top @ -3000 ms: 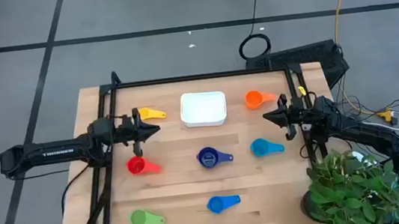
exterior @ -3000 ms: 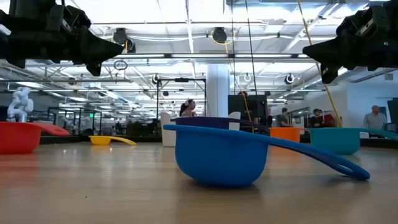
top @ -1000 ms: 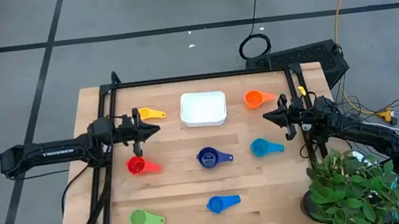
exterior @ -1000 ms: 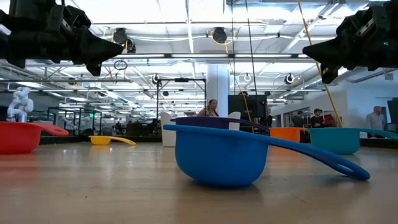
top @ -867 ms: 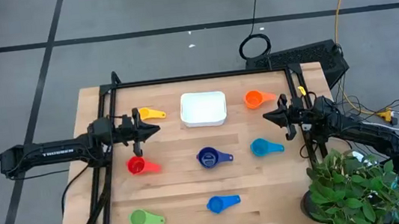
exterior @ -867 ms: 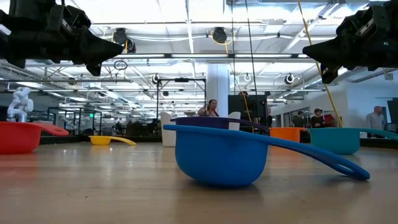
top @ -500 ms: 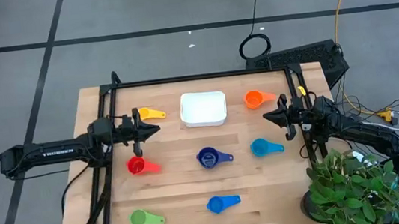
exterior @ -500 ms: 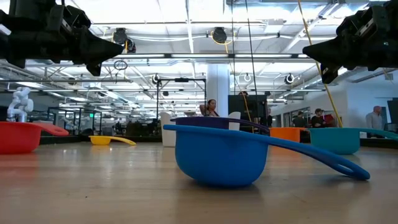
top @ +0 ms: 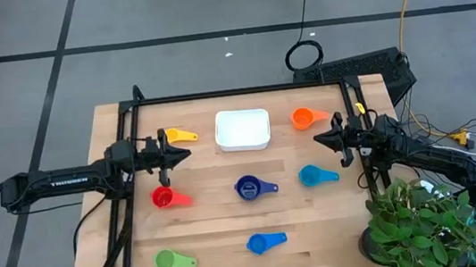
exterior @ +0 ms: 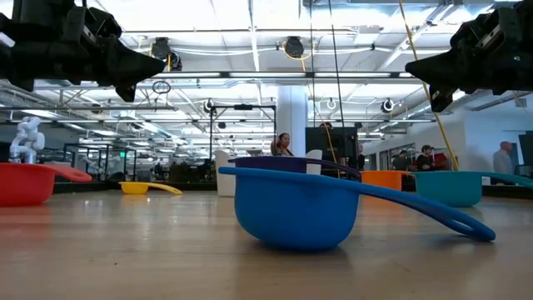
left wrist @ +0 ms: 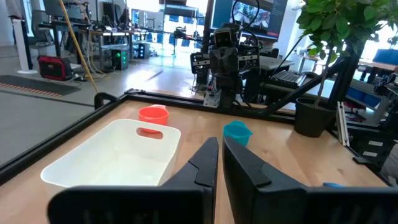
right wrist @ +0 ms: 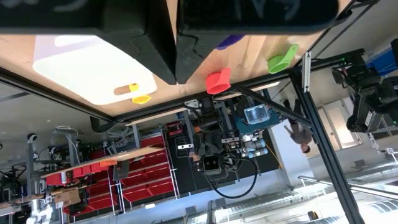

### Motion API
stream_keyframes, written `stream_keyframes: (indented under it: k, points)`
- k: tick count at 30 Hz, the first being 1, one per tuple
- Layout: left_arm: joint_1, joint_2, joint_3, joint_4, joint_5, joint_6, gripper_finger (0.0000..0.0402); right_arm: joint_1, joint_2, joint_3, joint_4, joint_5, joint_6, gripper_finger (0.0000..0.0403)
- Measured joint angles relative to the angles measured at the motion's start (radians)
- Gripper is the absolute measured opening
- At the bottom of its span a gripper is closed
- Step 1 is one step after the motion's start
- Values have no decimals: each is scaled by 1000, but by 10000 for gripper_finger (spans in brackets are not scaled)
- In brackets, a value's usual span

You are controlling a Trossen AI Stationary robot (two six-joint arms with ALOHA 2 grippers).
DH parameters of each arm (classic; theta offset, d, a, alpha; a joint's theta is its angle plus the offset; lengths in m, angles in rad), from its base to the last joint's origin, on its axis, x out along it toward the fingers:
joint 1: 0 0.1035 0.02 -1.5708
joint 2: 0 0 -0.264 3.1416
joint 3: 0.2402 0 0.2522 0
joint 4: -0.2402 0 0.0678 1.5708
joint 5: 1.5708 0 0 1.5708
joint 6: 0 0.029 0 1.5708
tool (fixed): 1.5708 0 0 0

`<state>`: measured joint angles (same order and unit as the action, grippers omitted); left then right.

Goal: Nest measuring cups in basket

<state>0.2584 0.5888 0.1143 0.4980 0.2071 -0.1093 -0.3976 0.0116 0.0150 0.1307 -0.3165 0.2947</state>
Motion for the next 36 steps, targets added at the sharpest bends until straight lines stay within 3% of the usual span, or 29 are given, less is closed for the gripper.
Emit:
stream_keyframes:
  k: [36]
  points:
    - [0, 0, 0, 0, 0, 0, 28, 0, 0, 0, 0, 0, 0, 0]
